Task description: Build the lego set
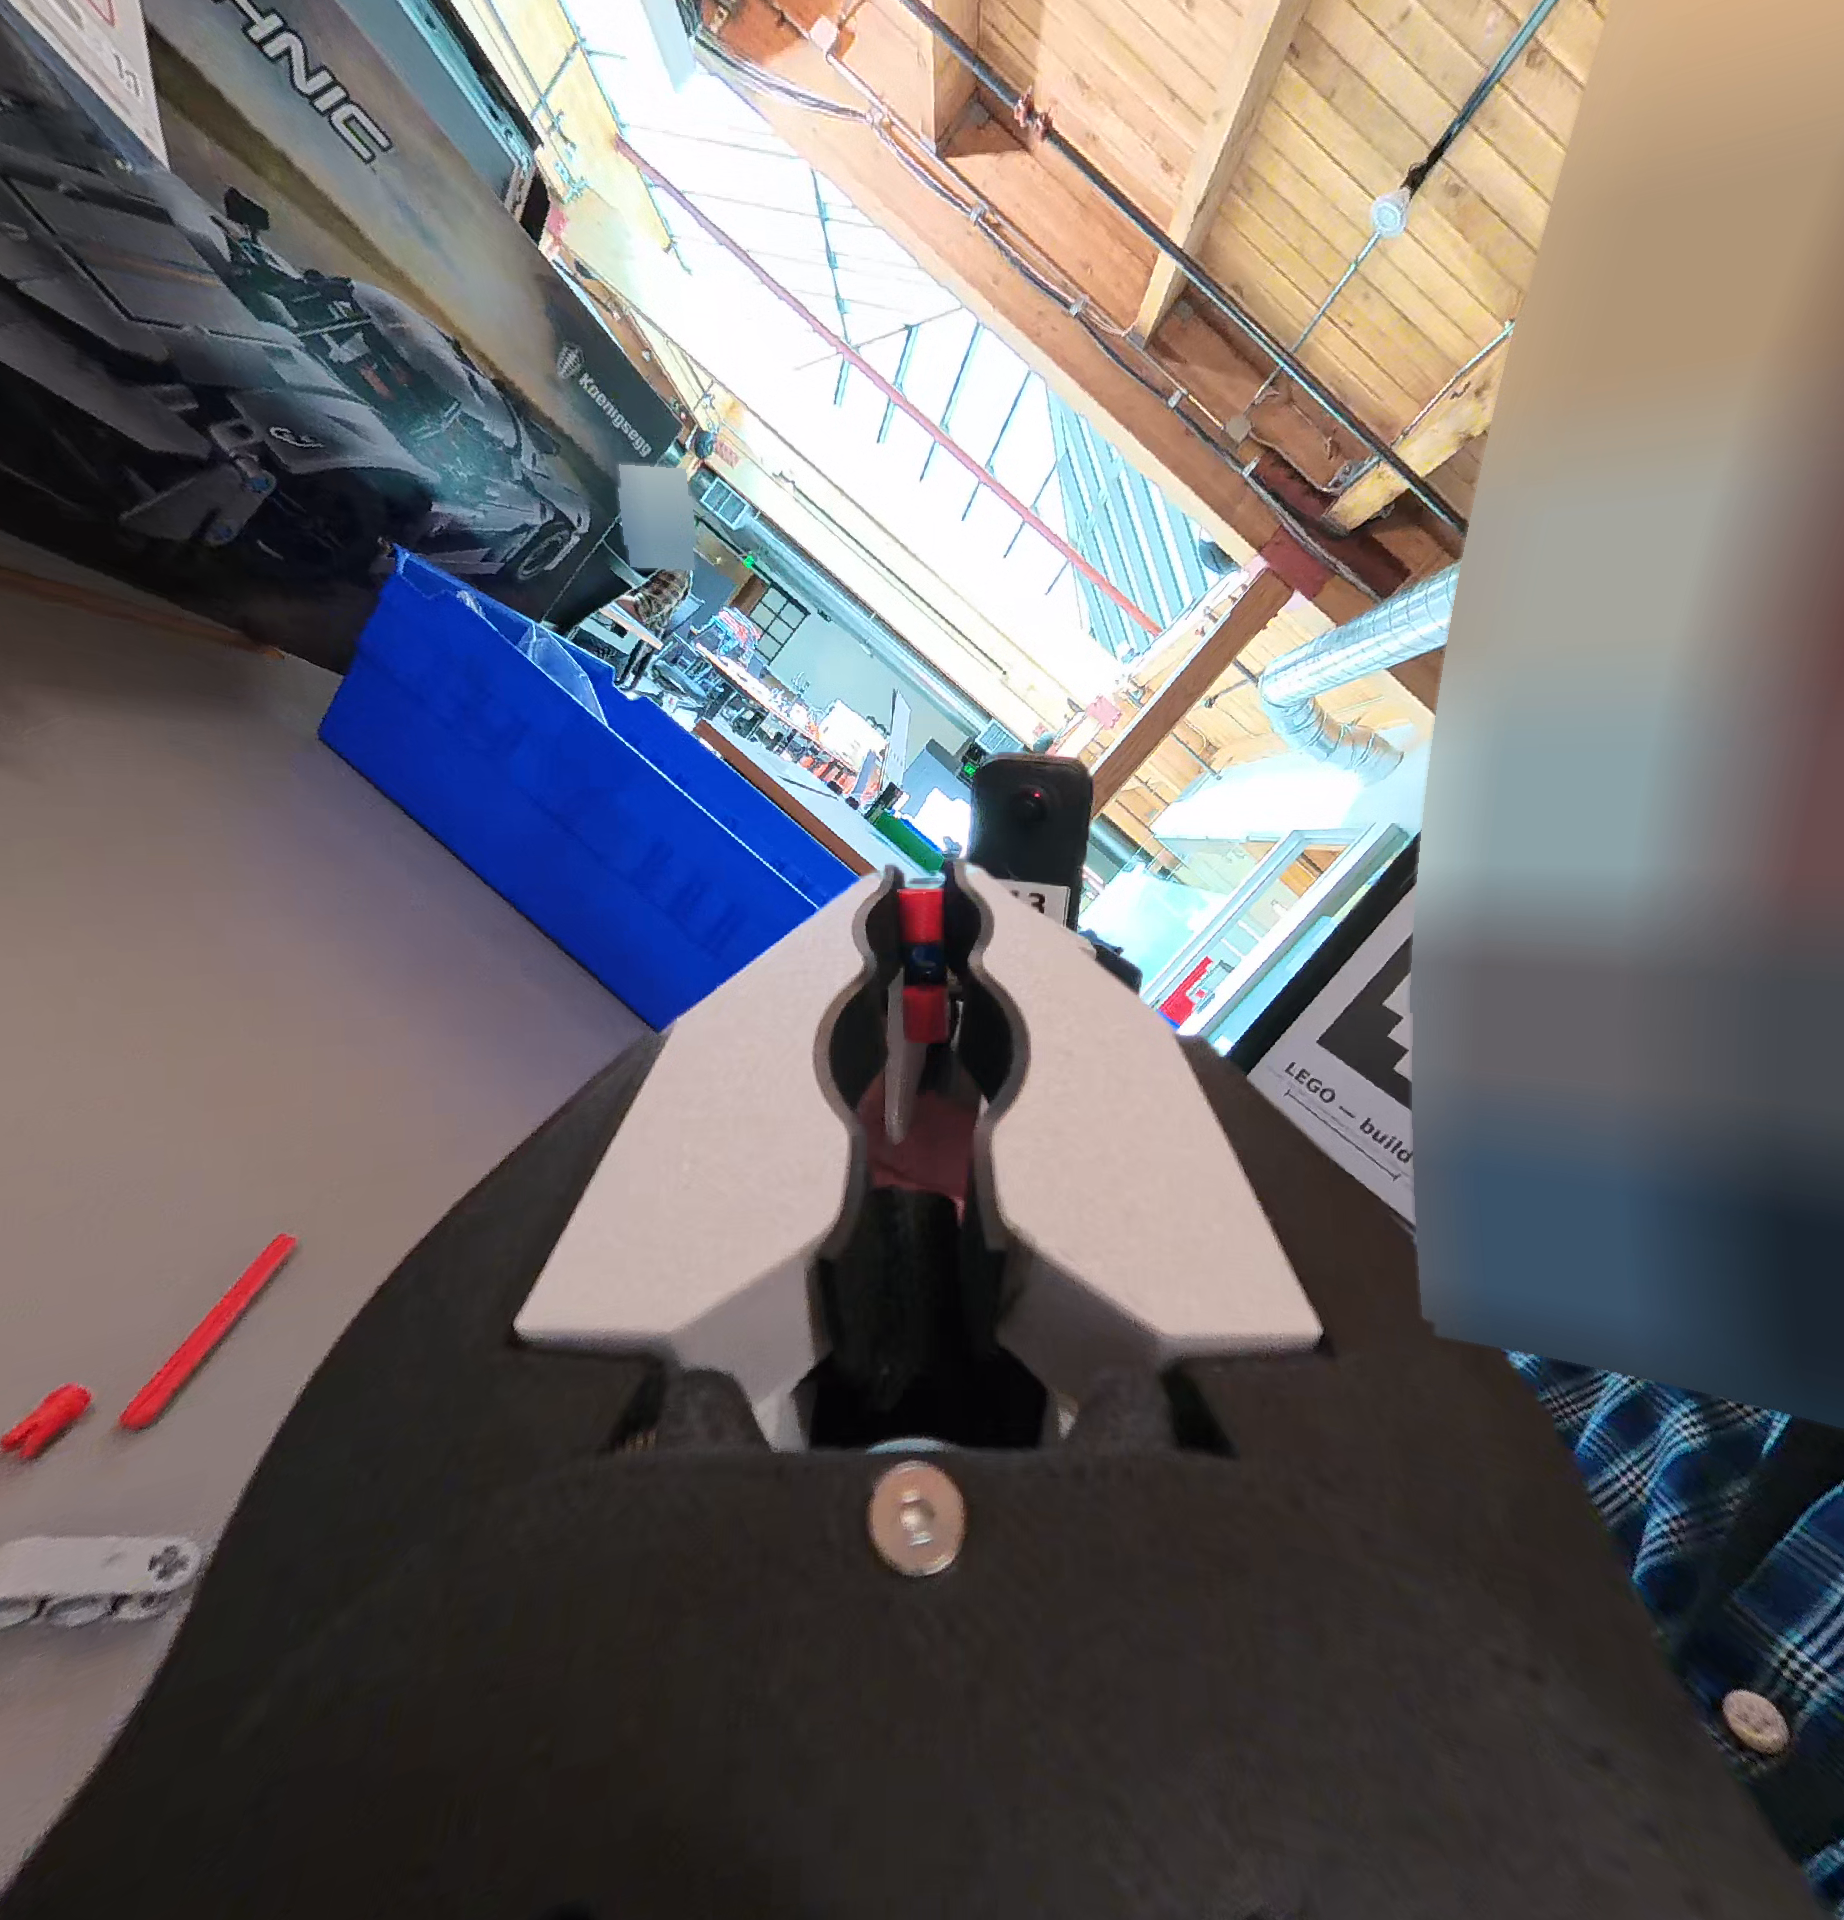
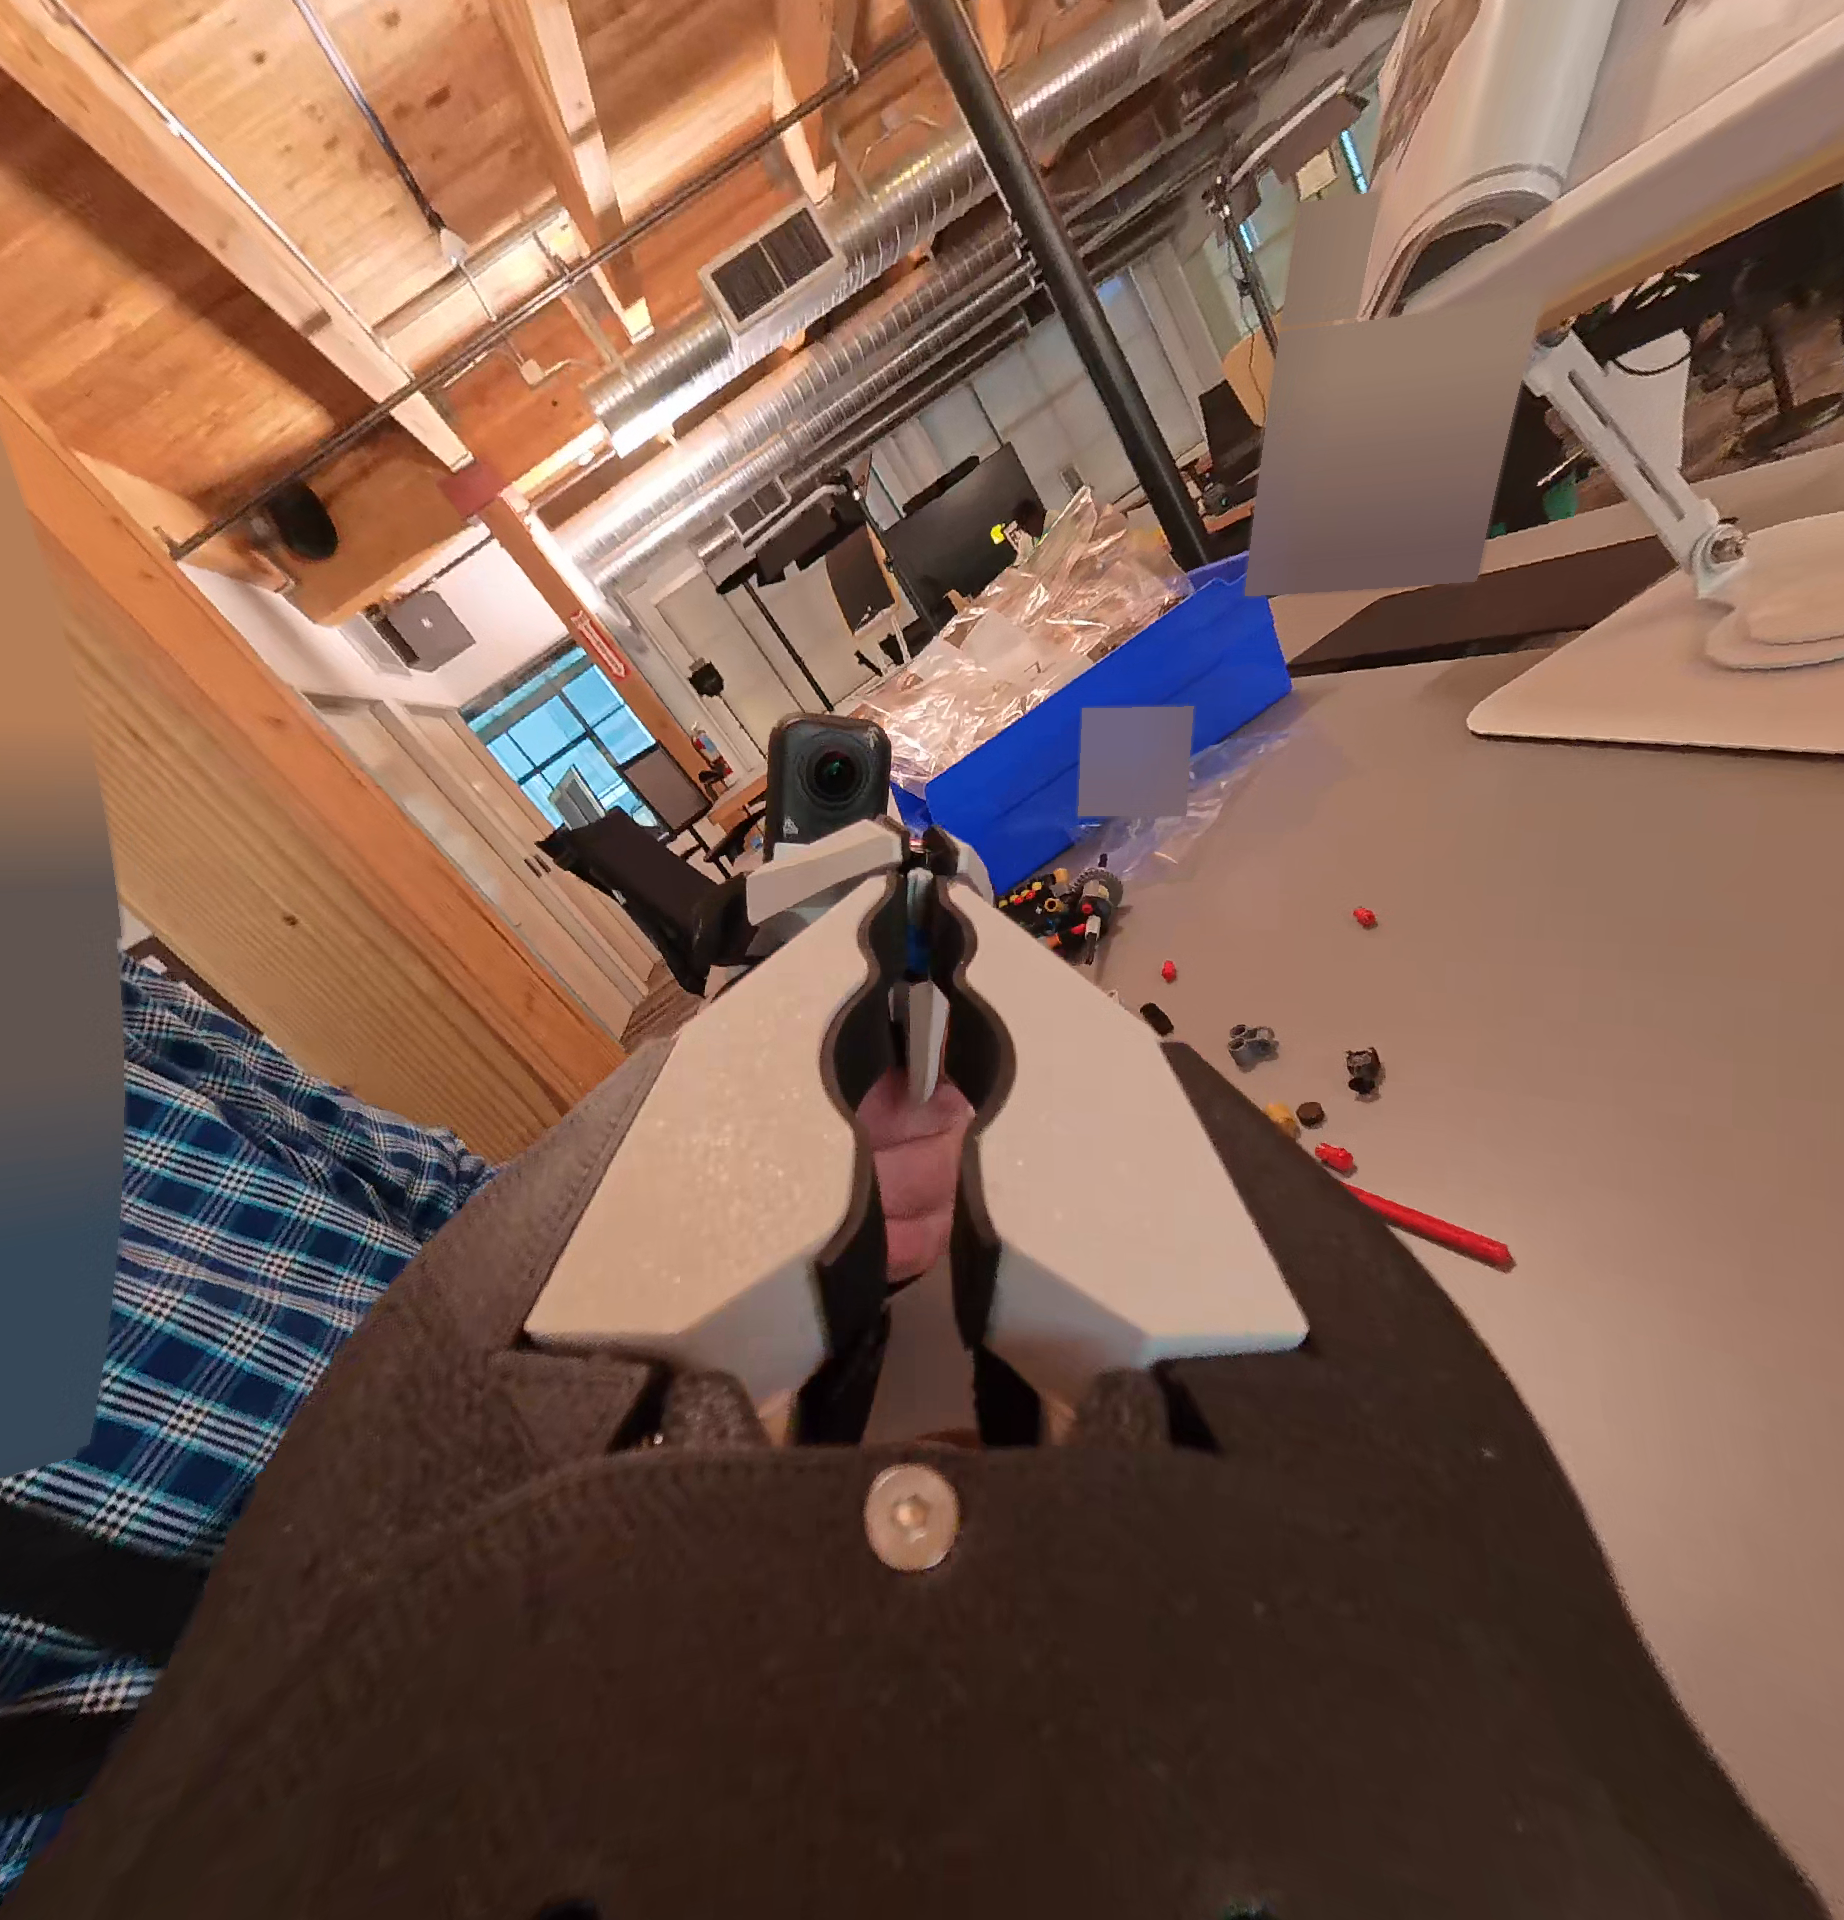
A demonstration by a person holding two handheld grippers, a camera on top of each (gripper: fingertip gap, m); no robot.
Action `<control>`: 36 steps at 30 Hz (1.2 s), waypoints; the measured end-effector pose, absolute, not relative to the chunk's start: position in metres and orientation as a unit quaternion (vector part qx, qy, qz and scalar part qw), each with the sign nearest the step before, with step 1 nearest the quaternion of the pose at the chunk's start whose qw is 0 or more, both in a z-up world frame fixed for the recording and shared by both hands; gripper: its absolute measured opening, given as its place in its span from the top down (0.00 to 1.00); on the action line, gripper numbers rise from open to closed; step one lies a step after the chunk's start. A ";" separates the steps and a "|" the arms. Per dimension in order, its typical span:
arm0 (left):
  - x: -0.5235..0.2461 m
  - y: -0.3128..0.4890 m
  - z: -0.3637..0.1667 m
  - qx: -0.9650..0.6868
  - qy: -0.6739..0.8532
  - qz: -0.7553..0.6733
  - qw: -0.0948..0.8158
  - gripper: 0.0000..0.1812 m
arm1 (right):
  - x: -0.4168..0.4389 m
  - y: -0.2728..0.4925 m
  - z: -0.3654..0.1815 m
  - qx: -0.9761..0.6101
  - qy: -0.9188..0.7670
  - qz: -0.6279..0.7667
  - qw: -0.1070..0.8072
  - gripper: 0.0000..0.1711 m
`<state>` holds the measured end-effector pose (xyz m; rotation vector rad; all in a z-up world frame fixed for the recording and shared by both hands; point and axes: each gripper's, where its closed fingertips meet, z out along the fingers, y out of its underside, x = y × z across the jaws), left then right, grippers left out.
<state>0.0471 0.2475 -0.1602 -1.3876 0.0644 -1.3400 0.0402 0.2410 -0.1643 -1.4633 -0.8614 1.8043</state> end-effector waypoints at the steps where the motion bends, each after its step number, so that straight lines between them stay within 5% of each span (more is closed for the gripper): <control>1: 0.047 0.248 -0.159 -0.590 0.029 -0.569 0.572 0.97 | 0.040 0.241 -0.164 -0.559 -0.324 0.690 0.327 1.00; 17: 0.040 0.250 -0.169 -0.607 0.014 -0.567 0.557 0.97 | 0.043 0.244 -0.172 -0.569 -0.330 0.691 0.299 0.93; 36: 0.044 0.249 -0.164 -0.593 0.004 -0.573 0.565 0.97 | 0.042 0.245 -0.168 -0.566 -0.280 0.698 0.337 1.00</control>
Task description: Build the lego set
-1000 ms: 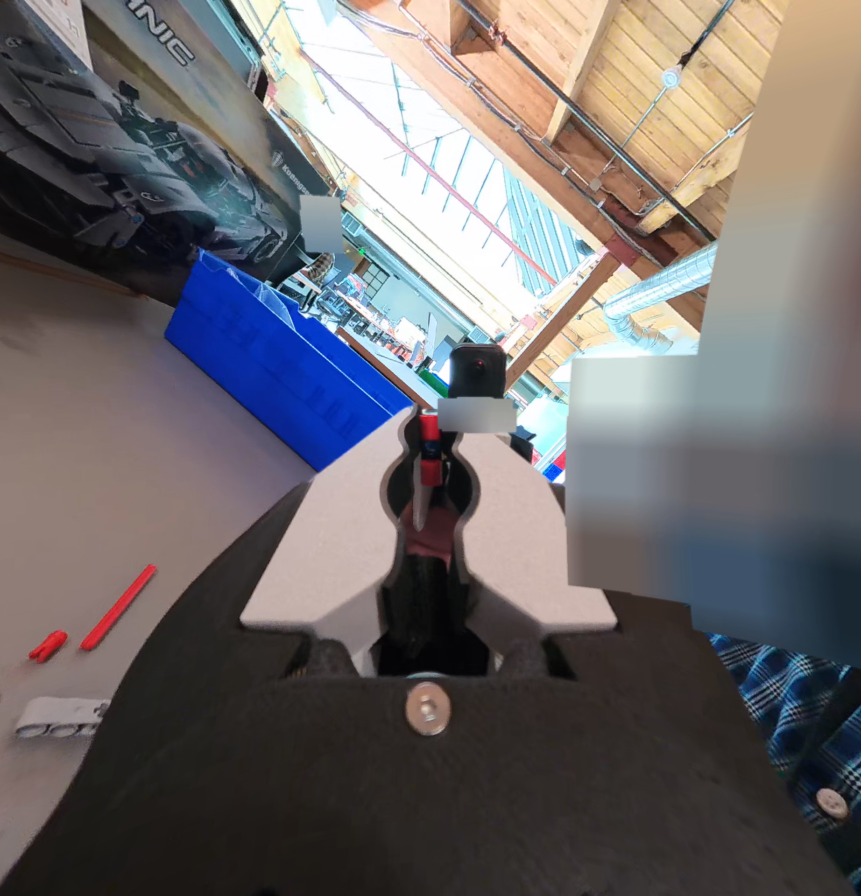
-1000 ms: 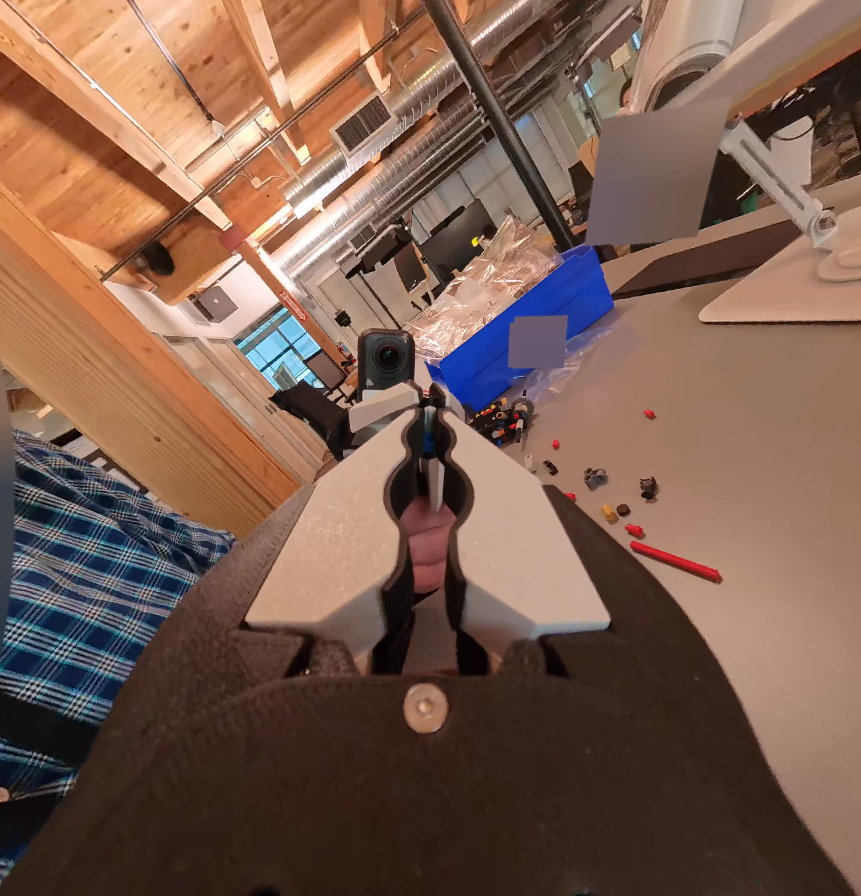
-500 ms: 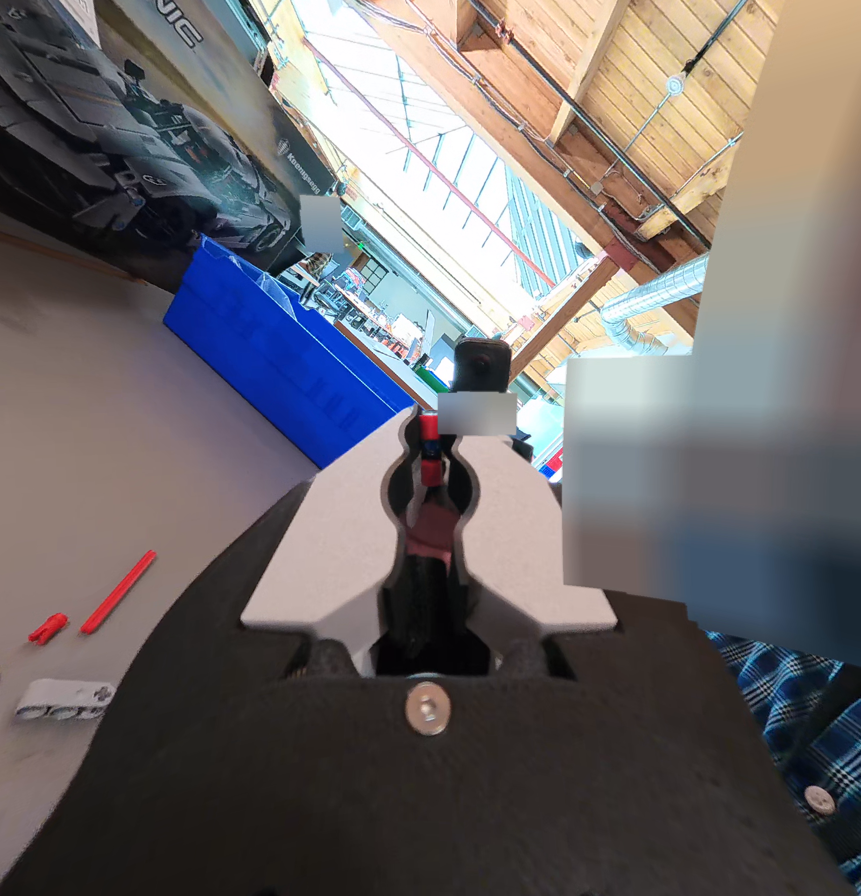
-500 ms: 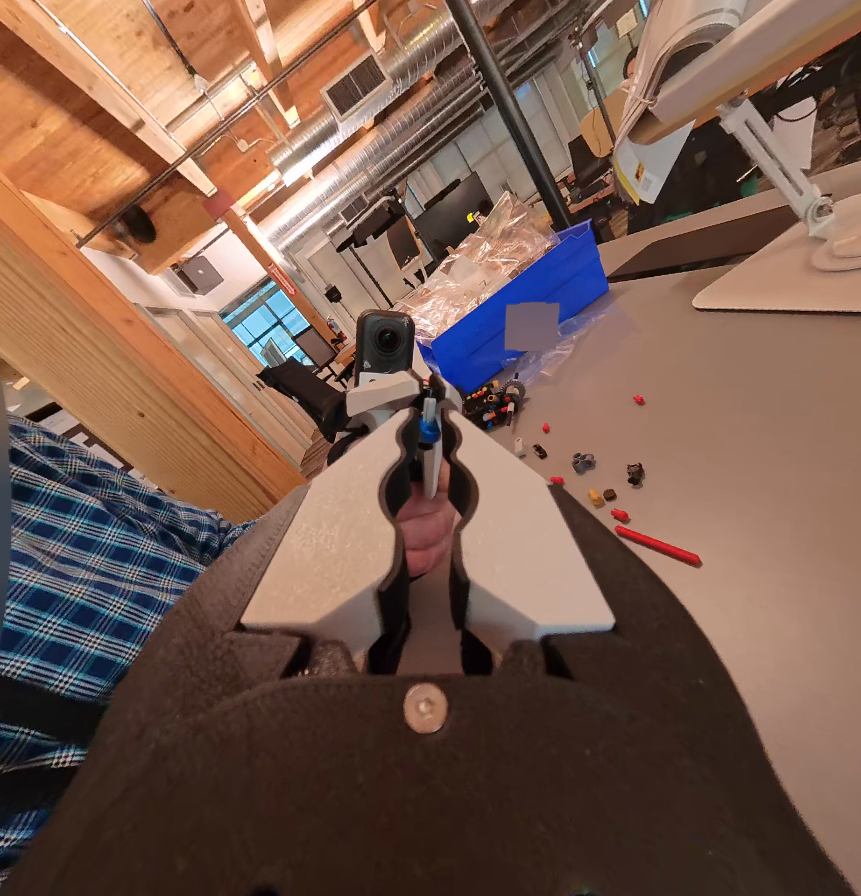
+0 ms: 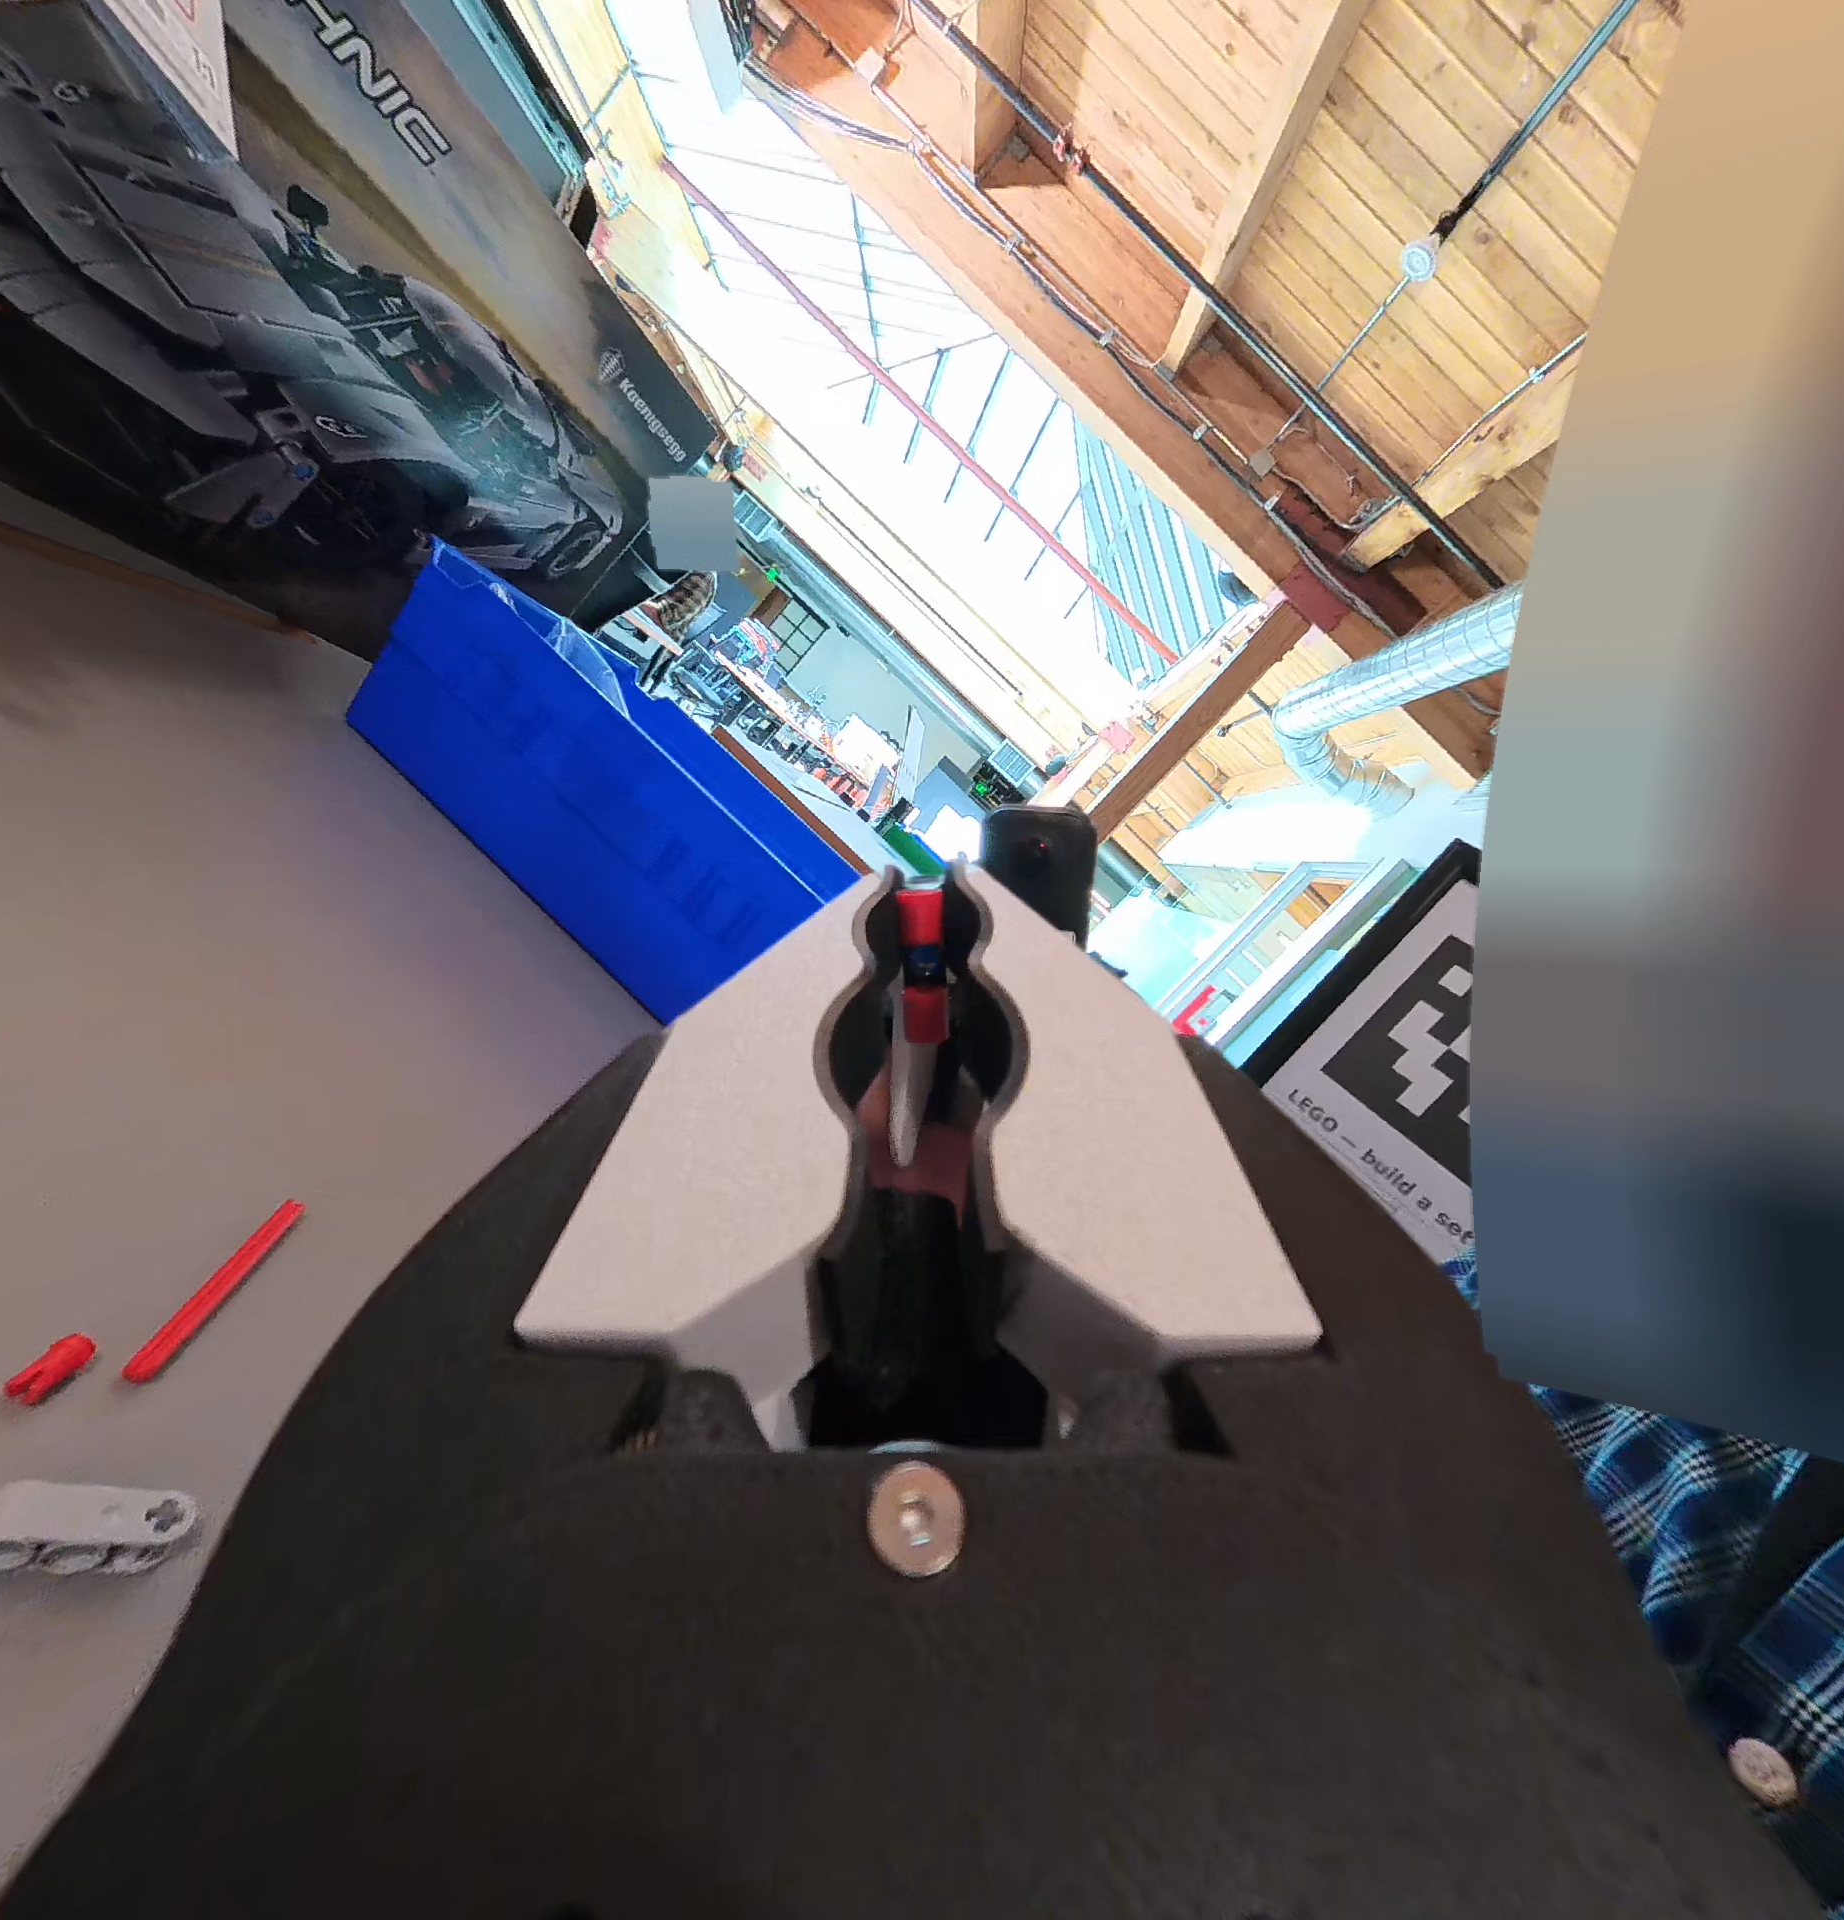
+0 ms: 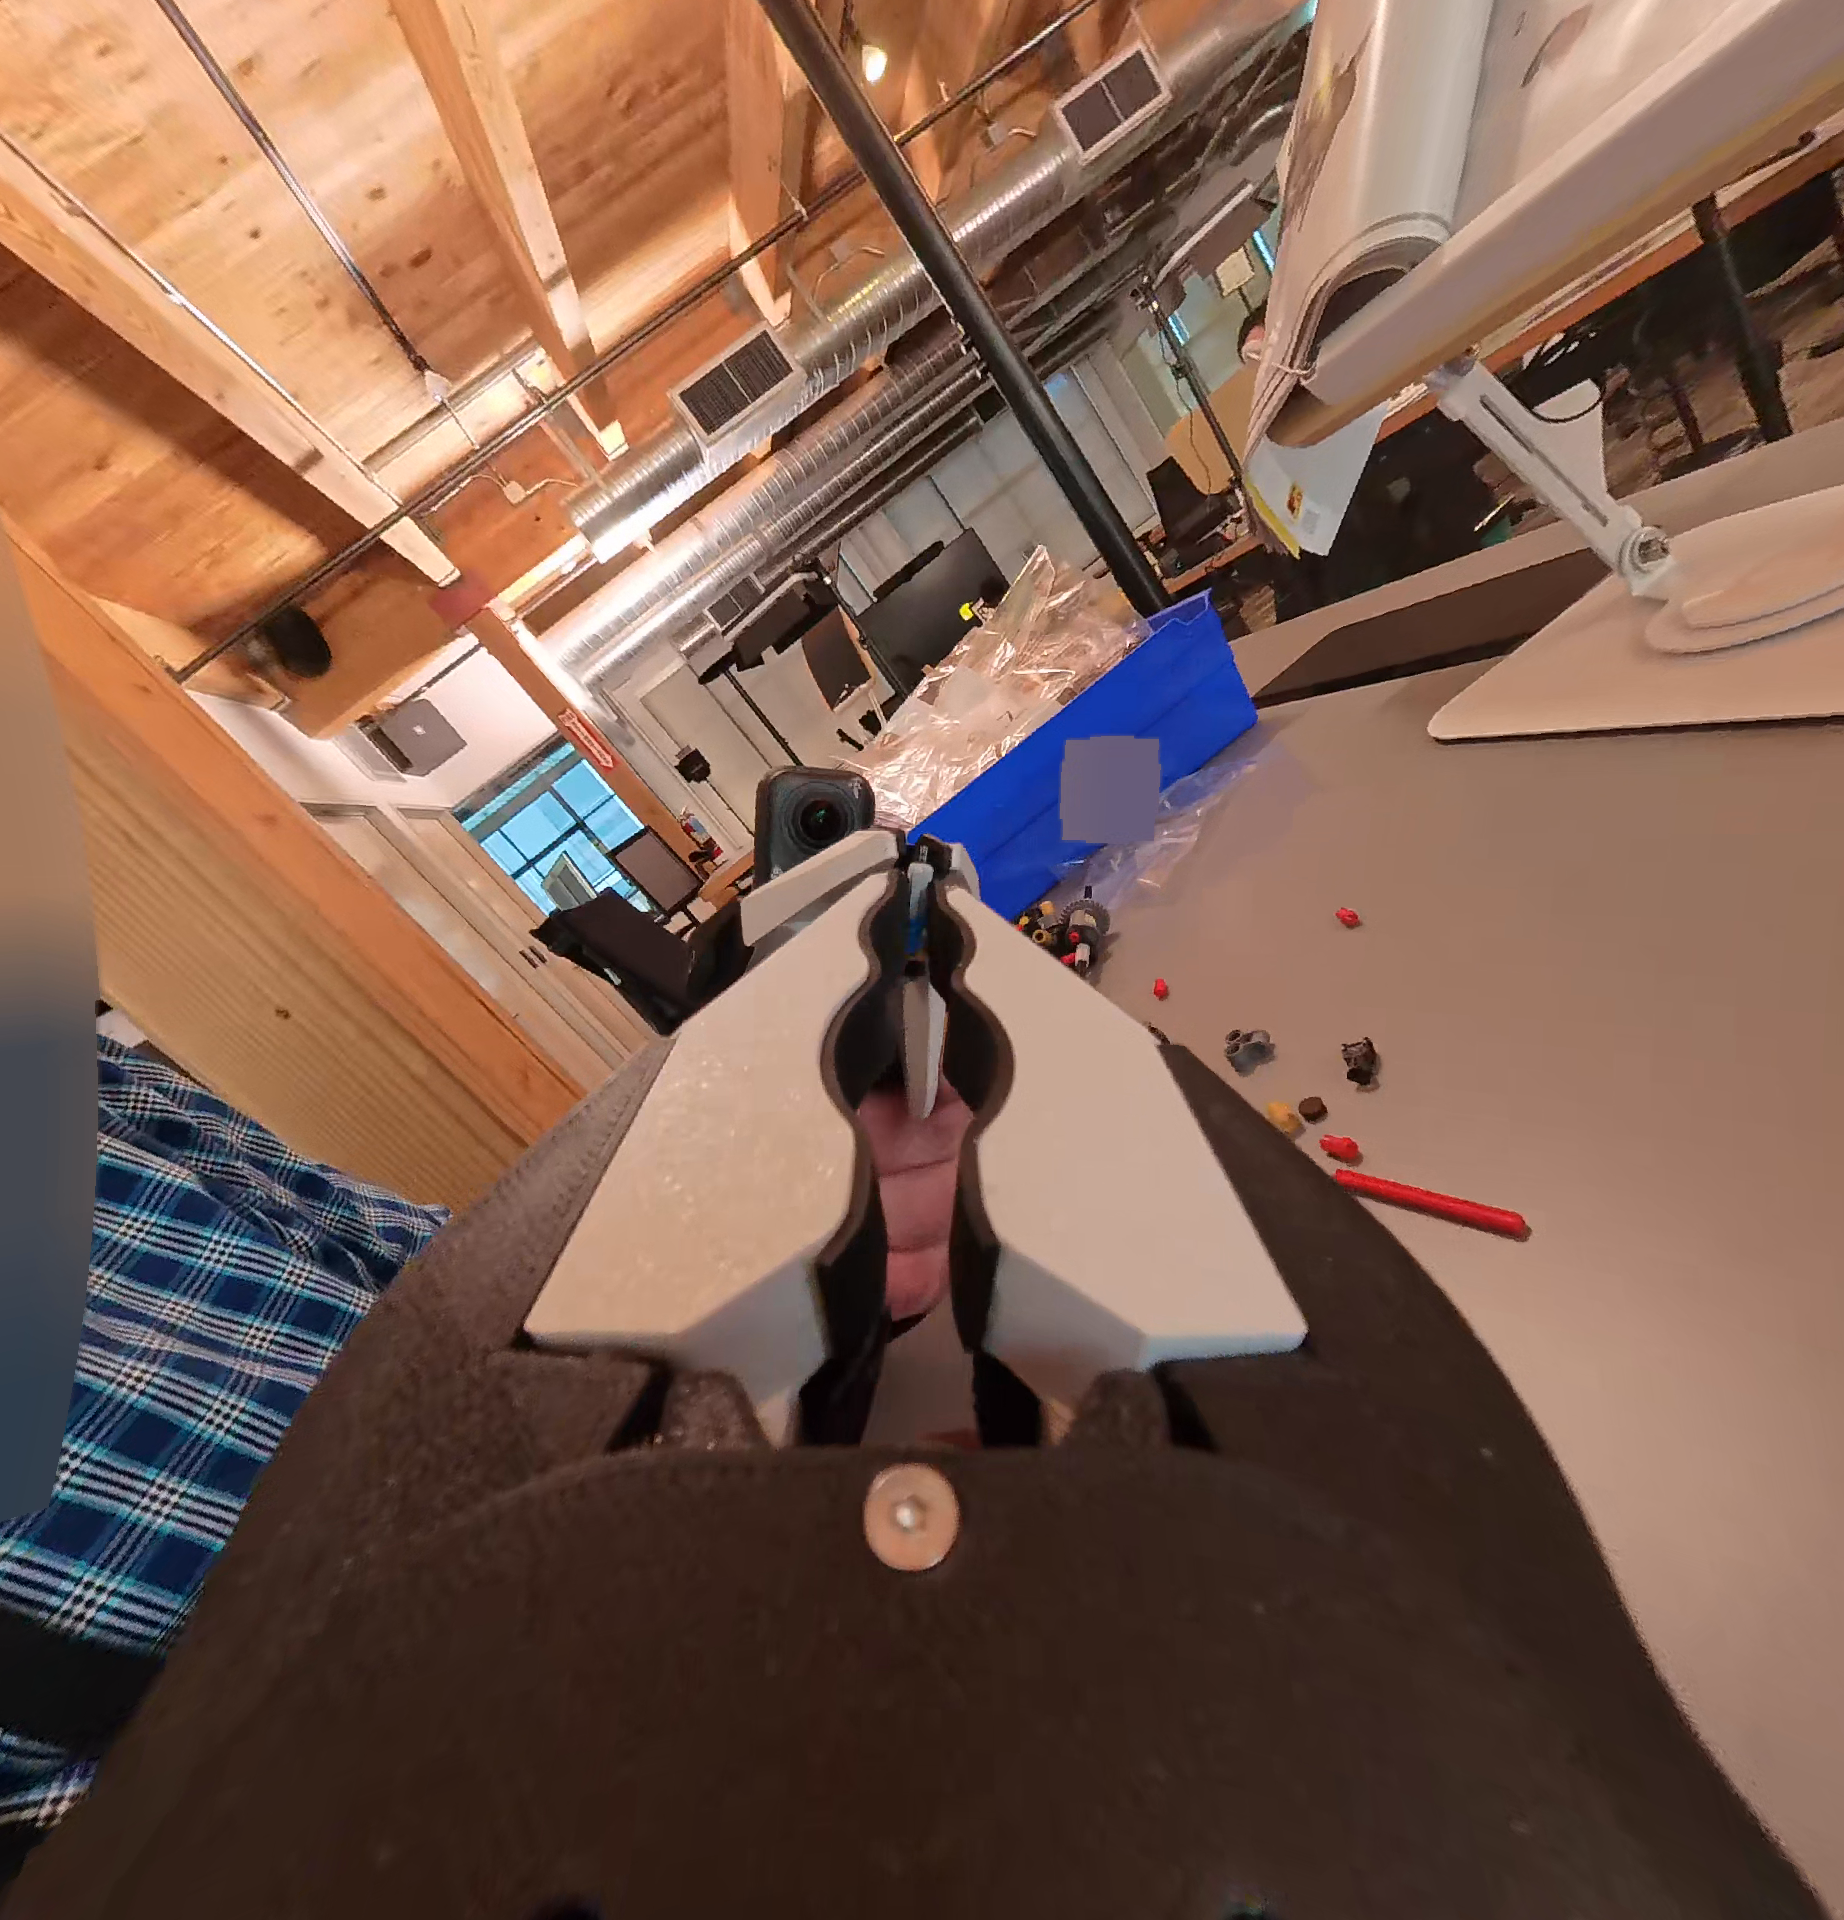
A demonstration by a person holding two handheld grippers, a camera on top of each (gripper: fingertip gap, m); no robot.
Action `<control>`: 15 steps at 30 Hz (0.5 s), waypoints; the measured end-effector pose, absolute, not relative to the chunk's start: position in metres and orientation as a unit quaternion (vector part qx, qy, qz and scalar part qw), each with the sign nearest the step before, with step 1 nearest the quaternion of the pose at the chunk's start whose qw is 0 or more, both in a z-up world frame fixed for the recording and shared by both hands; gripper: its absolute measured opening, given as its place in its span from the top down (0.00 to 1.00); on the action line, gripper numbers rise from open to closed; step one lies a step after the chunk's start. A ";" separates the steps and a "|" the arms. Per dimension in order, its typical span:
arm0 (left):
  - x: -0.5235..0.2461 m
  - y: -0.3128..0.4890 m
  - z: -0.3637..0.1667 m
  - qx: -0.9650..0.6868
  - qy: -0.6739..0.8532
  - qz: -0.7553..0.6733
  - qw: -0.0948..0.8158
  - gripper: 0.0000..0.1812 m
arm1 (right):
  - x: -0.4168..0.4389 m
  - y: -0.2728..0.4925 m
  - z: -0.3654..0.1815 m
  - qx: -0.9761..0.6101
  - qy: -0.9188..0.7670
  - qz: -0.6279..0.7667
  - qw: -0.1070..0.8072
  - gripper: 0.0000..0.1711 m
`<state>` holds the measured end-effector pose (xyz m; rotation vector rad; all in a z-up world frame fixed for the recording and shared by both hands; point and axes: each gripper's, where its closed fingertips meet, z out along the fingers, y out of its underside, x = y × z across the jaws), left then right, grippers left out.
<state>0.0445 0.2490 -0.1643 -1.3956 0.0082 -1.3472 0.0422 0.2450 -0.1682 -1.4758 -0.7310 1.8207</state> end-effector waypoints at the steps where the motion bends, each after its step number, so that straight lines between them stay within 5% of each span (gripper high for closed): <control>1: 0.045 0.249 -0.164 -0.593 0.004 -0.573 0.566 0.97 | 0.043 0.246 -0.167 -0.565 -0.282 0.698 0.339 1.00; 15: 0.043 0.248 -0.169 -0.600 0.001 -0.565 0.566 0.97 | 0.040 0.247 -0.171 -0.573 -0.302 0.673 0.357 0.98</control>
